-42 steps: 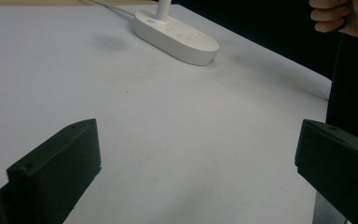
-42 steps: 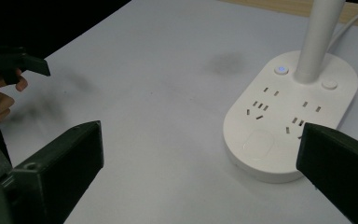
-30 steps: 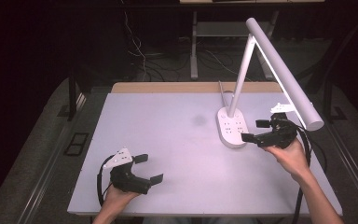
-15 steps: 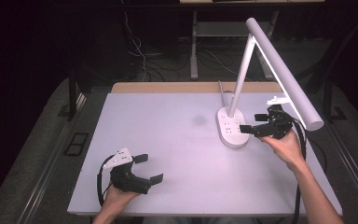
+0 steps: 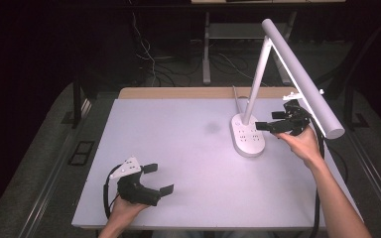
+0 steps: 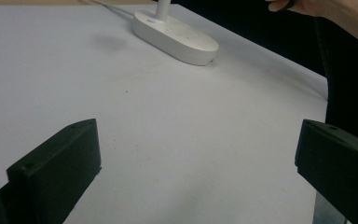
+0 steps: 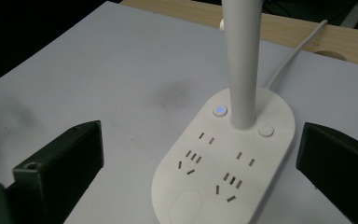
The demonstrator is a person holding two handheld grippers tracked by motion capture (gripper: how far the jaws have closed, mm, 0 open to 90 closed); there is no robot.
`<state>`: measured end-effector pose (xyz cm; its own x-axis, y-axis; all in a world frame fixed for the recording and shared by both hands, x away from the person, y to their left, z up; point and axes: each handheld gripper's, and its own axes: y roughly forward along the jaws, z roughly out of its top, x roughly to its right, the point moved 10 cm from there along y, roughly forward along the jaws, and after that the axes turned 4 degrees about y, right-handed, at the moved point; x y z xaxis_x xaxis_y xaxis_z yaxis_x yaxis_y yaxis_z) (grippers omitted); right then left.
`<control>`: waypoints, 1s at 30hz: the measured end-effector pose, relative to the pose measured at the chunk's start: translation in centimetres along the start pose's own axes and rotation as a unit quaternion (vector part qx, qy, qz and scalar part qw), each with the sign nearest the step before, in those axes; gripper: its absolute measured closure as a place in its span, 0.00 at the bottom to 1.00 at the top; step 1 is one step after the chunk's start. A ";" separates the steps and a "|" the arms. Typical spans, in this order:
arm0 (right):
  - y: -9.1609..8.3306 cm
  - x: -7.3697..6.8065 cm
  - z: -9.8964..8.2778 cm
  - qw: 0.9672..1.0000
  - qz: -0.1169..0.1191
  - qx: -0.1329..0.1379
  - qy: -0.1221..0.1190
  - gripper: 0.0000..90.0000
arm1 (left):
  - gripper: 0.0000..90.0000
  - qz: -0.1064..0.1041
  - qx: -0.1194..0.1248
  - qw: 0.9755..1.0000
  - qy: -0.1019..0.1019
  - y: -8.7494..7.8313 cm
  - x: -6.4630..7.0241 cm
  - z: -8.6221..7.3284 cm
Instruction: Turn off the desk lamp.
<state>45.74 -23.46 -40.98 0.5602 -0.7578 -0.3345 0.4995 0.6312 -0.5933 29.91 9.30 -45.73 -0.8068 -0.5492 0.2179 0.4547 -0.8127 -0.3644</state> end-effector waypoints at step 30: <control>4.5 5.3 0.0 0.999 -0.032 -0.031 0.031 0.62 | 0.00 -0.001 0.000 1.000 0.002 -0.2 -0.1 0.0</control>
<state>50.96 -24.68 -45.39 0.4854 -0.8065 -0.3375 0.4908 0.5709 -0.6582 29.95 9.48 -45.68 -0.8094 -0.5463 0.2154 0.4525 -0.8140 -0.3643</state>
